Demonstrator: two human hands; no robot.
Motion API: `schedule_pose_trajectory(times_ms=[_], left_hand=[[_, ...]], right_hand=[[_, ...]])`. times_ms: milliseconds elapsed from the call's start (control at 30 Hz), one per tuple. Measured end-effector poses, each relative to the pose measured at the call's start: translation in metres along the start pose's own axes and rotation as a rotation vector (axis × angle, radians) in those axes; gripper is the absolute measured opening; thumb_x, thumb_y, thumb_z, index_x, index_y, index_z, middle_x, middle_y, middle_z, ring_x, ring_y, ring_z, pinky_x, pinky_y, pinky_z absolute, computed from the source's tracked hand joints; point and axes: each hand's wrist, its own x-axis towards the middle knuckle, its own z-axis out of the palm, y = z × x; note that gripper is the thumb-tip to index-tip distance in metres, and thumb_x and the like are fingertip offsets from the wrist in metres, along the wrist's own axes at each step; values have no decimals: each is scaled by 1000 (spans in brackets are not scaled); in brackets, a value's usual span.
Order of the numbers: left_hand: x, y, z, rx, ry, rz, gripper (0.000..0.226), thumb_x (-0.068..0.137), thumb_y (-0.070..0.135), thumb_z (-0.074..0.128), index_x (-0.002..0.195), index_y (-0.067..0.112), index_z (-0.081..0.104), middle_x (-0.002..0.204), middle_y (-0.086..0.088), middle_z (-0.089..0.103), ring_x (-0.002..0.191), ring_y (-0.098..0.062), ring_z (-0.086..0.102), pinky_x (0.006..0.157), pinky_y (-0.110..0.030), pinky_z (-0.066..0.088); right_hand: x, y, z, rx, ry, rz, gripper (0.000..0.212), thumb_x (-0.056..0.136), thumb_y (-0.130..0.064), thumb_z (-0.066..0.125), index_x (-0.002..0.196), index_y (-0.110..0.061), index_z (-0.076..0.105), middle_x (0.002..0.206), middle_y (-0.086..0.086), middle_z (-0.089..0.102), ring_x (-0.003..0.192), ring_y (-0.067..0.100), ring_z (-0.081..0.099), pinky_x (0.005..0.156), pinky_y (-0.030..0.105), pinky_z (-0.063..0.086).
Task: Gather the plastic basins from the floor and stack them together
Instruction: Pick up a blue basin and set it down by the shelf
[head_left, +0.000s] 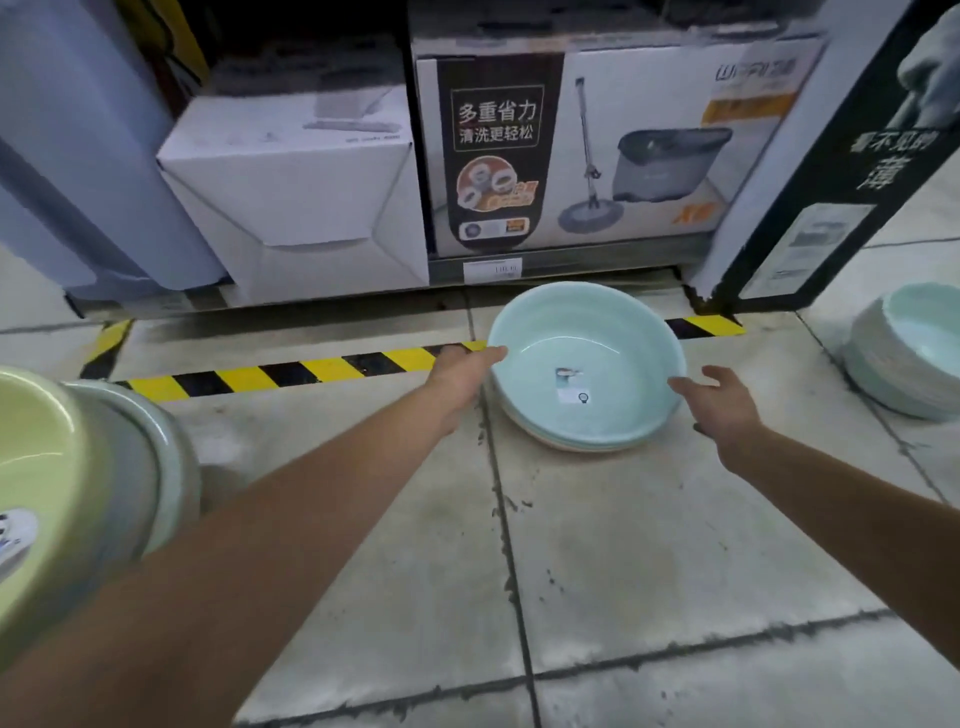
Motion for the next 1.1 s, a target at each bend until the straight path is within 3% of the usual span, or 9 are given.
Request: schedule_pose_trajectory(times_ms=[67,167,267,400,633,800,867,1000,1100], left_hand=[[14,-14,21,-11,2,-20,58,76,35,79,119,5,55,106,-4,66,93,-21,61,72,-28,47],[25,-29,40,-14,39,-36,46,83,15,72,125,7,54,120,-8,66,105,-25,63,82,-30,51],[33,-35,43,5,50,-12,45,76,14,58,120,12,63,119,-10,69,110,-30,64,97,-40,53],[29,-37,15,-7,111,11,62,59,22,47,118,14,64,115,-11,70,105,-33,66,94,-45,55],[-84,-6,-102,56,310,165,37,86,18,52,122,14,59,113,-3,68,100,-24,64,86,-33,54],[-168,7,-219,65,541,243,13,86,11,54,90,16,65,87,-5,68,80,-26,64,72,-37,54],[-202,8,-259,25,623,228,12,84,8,53,81,15,63,84,-8,67,76,-25,63,73,-44,58],[-256,4,-322,-57,781,244,16,87,3,52,79,15,60,77,-1,64,64,-15,61,55,-25,56],[-284,-12,-364,-85,897,236,17,87,3,52,78,15,61,77,-2,63,66,-16,61,63,-30,57]], right_hand=[[21,11,8,95,-89,91,68,87,-31,72,147,-20,42,141,13,51,123,33,54,95,49,54],[35,19,23,195,-177,150,51,89,-16,65,138,-16,49,133,13,57,118,34,58,84,46,54],[32,16,36,189,-182,88,38,86,2,51,119,-17,52,124,13,58,106,32,56,85,47,52],[5,-2,46,188,-202,-25,44,83,7,47,117,-20,53,107,6,61,97,29,57,73,39,53],[-90,-59,86,232,-365,-245,49,82,8,51,120,-21,57,104,2,64,86,21,61,70,33,53],[-194,-105,140,244,-538,-405,47,78,10,51,108,-25,60,98,-3,68,84,18,63,69,31,53],[-233,-123,162,228,-613,-462,45,71,3,54,103,-26,66,97,-5,71,87,19,66,70,34,55],[-301,-155,202,176,-733,-606,43,65,-5,55,102,-22,69,94,-7,73,90,20,68,75,36,56],[-345,-171,239,115,-788,-690,48,65,-7,53,109,-20,68,97,-5,73,94,20,69,77,37,58]])
